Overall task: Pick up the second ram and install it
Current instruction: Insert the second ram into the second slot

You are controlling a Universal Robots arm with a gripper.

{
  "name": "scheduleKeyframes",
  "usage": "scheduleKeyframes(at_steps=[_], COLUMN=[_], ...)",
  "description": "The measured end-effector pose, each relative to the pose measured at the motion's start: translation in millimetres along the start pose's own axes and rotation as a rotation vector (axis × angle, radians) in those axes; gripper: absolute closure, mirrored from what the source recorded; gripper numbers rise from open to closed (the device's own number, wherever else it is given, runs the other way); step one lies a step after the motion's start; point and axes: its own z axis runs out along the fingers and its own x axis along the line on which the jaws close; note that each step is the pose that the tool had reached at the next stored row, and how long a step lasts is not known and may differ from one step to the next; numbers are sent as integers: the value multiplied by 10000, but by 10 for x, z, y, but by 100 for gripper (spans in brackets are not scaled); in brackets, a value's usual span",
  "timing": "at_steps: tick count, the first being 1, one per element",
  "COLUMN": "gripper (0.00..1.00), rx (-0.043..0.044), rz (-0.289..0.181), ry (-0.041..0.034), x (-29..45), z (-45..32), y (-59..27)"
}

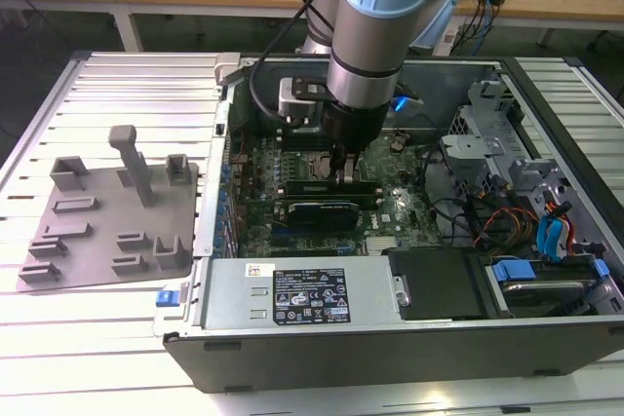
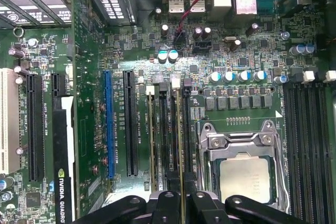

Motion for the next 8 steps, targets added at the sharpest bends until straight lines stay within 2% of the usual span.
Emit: scheduleKeyframes(at_steps=[2, 5, 6, 7, 8], gripper=[89, 89, 87, 81, 81], rx=[-2, 4, 2, 0, 0], rz=[-1, -3, -4, -3, -1], ry=[-4, -13, -12, -1, 20], x=[2, 0, 0, 1, 1], z=[32, 36, 38, 36, 22], y=[-2, -3, -4, -3, -2])
